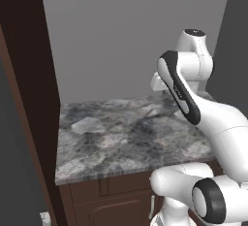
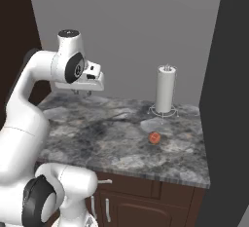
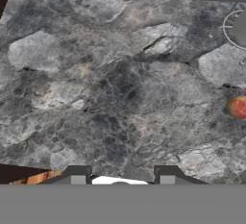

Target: Place the peach in the correct fridge rack based on whether it is a fruit or vegetable. Finally, close the fridge door.

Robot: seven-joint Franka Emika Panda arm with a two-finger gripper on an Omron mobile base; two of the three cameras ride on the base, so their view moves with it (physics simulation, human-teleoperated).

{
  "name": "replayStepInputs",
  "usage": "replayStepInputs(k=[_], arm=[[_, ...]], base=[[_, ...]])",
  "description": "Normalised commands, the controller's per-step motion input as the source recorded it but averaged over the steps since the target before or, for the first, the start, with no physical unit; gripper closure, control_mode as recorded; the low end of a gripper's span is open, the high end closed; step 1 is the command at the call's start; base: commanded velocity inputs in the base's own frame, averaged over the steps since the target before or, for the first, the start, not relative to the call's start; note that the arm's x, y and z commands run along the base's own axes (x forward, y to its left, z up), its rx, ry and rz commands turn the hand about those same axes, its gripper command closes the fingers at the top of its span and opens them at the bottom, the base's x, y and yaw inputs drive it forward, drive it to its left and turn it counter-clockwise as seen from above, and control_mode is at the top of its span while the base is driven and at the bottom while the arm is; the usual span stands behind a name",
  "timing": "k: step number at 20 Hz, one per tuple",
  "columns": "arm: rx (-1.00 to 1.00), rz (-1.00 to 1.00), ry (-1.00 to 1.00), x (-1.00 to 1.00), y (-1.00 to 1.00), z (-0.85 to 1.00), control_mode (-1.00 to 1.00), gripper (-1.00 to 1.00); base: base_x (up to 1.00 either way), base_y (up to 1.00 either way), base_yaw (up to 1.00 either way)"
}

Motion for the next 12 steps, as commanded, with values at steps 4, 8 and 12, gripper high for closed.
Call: replayStepInputs(k=[4,8,12], arm=[[0.0,0.0,-0.06,-0.14,-0.09,-0.19,-1.0,-1.0],[0.0,-0.11,-0.02,-0.27,-0.75,-0.44,-1.0,-1.0],[0.0,-0.17,0.0,-0.07,-0.89,-0.56,-1.0,-1.0]], base=[[0.0,0.0,0.0],[0.0,0.0,0.0],[0.0,0.0,0.0]])
